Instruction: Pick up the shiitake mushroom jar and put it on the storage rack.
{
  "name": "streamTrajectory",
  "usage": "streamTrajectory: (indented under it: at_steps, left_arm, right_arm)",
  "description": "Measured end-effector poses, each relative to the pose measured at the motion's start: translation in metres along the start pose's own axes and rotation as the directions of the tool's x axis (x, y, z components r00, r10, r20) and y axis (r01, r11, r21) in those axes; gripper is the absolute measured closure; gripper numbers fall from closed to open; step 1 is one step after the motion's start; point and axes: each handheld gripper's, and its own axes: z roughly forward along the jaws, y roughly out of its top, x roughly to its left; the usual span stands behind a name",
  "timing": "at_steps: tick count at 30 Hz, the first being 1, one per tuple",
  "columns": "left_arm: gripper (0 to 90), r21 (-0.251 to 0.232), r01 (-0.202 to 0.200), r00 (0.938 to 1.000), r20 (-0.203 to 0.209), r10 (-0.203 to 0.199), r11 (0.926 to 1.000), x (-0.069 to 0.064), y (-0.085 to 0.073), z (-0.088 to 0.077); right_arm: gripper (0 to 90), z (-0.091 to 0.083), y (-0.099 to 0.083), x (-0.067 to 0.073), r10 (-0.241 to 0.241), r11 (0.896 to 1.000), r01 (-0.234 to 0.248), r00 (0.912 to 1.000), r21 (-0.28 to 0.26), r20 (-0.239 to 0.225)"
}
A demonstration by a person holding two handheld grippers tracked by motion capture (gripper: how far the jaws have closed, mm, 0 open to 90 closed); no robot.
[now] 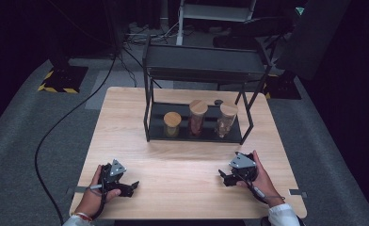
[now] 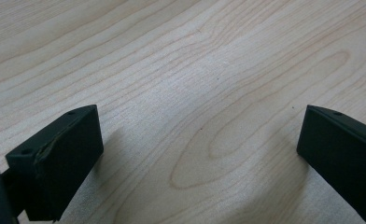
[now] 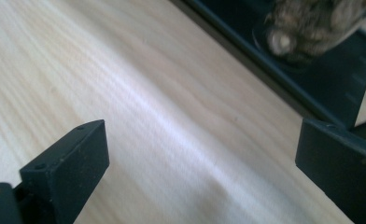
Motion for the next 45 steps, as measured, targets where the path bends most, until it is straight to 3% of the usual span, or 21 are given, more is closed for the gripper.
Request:
streamTrajectory:
  at_steps: [6,11,17,25,34,45]
  left_arm:
    - [0.0,0.003,-0.001,1.0000,-0.001,0.001,1.0000,0.000,0.001,0.000]
    - [0.0,0.003,-0.001,1.0000,0.000,0.001,1.0000,0.000,0.001,0.000]
    - [0.0,0.003,-0.001,1.0000,0.000,0.001,1.0000,0.000,0.001,0.000]
    - [0.0,0.002,-0.001,1.0000,0.000,0.001,1.0000,0.000,0.001,0.000]
    - [0.0,0.002,-0.001,1.0000,-0.001,0.001,1.0000,0.000,0.001,0.000]
    - [0.0,0.002,-0.001,1.0000,0.000,0.001,1.0000,0.000,0.000,0.000]
  right_arm:
    - [2.7,-0.005,-0.011,-0.007,0.033,0.999,-0.032,0.9989,0.030,-0.034]
    - [2.5,-0.011,-0.020,-0.010,0.073,0.997,-0.072,0.9960,0.025,-0.051]
    - [1.8,-0.015,-0.031,-0.020,0.144,0.989,-0.142,0.9848,0.029,-0.096]
    - [0.4,-0.024,-0.042,-0.029,0.209,0.977,-0.204,0.9701,0.052,-0.122]
    - [0.4,-0.031,-0.052,-0.042,0.260,0.965,-0.250,0.9536,0.081,-0.152]
    - [0.4,-0.032,-0.054,-0.045,0.253,0.967,-0.243,0.9542,0.080,-0.159]
